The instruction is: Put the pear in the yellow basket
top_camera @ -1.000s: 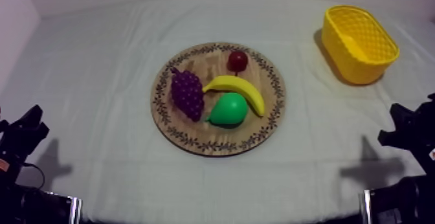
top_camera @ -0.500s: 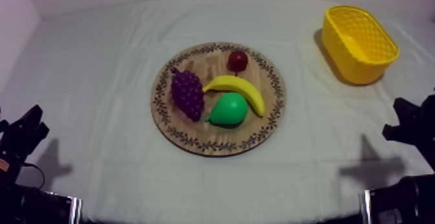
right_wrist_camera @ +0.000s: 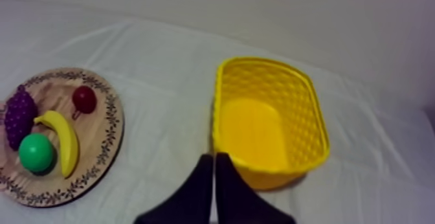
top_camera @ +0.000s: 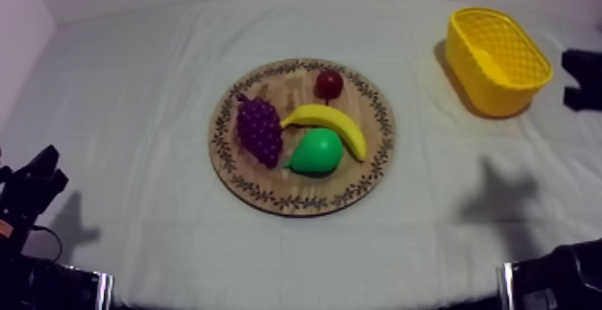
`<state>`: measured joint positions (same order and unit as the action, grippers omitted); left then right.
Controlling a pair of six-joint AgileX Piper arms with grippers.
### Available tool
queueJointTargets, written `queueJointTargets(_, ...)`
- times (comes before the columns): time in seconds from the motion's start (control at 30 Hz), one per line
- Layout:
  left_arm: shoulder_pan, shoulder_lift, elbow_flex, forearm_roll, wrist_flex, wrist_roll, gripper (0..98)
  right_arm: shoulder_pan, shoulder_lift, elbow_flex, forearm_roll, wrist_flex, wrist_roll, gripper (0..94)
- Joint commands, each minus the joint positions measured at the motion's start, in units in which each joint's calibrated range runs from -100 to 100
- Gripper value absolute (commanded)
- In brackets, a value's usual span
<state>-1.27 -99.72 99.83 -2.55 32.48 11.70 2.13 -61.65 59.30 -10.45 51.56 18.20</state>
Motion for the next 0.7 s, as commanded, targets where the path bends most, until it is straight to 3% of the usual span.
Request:
queueJointTargets(0.0, 0.0, 0.0, -0.1, -0.01, 0.0, 0.0, 0.1, -0.8, 9.3, -12.6, -1.0, 3.7, 2.0, 2.5)
queueJointTargets(0.23, 0.0, 0.0, -0.1, -0.01, 0.0, 0.0, 0.1, -2.5, 21.5, -26.7, -4.6, 13.7, 8.0, 0.7)
queueJointTargets(0.43, 0.0, 0.0, -0.1, -0.01, 0.0, 0.0, 0.1, -6.0, 29.9, -34.3, -4.6, 23.7, 13.3, 0.5)
queueJointTargets(0.67, 0.0, 0.0, -0.1, -0.01, 0.0, 0.0, 0.1, -13.5, 38.7, -35.7, -3.0, 28.0, 16.5, 0.8)
